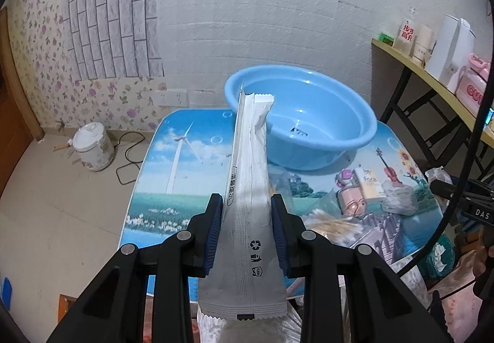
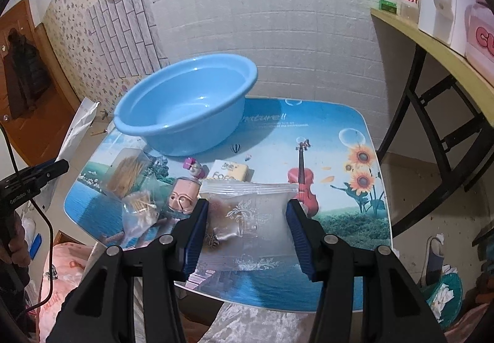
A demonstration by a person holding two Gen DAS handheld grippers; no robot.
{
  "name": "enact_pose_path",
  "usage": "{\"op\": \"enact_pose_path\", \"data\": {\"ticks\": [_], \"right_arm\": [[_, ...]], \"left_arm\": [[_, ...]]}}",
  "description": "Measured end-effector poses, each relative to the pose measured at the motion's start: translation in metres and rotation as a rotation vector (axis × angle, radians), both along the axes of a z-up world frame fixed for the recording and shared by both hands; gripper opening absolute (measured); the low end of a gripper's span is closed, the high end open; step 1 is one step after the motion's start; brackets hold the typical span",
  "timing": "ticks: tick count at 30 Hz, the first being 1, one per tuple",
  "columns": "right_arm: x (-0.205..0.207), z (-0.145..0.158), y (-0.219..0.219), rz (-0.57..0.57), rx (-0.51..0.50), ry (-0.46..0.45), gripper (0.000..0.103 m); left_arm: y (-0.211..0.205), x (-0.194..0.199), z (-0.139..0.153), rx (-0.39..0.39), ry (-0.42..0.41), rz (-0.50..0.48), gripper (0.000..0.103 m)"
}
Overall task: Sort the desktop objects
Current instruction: 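Lift the white packet with the left tool while the right tool carries the snack bag to the basin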
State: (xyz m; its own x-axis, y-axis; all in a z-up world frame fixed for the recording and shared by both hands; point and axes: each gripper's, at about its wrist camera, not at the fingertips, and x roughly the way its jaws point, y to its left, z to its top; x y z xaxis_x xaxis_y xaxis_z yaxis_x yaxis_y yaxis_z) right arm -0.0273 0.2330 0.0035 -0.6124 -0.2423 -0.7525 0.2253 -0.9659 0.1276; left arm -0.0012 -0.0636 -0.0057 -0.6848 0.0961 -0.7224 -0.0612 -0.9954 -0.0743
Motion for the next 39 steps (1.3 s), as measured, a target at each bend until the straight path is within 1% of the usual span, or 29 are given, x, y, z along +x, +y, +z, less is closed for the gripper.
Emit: {"op": "enact_pose_path", "data": {"ticks": [10,18,24,30,37,39], "right_arm": [[-0.021,0.020,-0.020,0.056,-0.011,0.039,0.052],[-0.042,0.036,-0.050,0.133,0.022,0.078,0.052],[-0.060,0.041,-0.062,0.170,0.024,0.093,0.052],[-0.079,0.036,-0.068,0.189,0.032,0.084,0.052],[-0.102,0.028,-0.067,0.179,0.001,0.074,0.052],[-0.109,0.027,-0.066,0.171,-0.015,0.076,0.052]], "left_arm": [[0.019,-0.014,0.022,-0.032,0.033,-0.050,0.029],[0.033,-0.033,0.031,-0.032,0.046,-0.084,0.029],[0.041,-0.054,0.029,-0.035,0.036,-0.101,0.029],[0.049,-0.082,0.022,-0.027,0.019,-0.116,0.029],[0.063,-0.121,0.010,-0.002,0.001,-0.147,0.030],[0.068,-0.132,0.004,-0.010,-0.009,-0.147,0.030]]}}
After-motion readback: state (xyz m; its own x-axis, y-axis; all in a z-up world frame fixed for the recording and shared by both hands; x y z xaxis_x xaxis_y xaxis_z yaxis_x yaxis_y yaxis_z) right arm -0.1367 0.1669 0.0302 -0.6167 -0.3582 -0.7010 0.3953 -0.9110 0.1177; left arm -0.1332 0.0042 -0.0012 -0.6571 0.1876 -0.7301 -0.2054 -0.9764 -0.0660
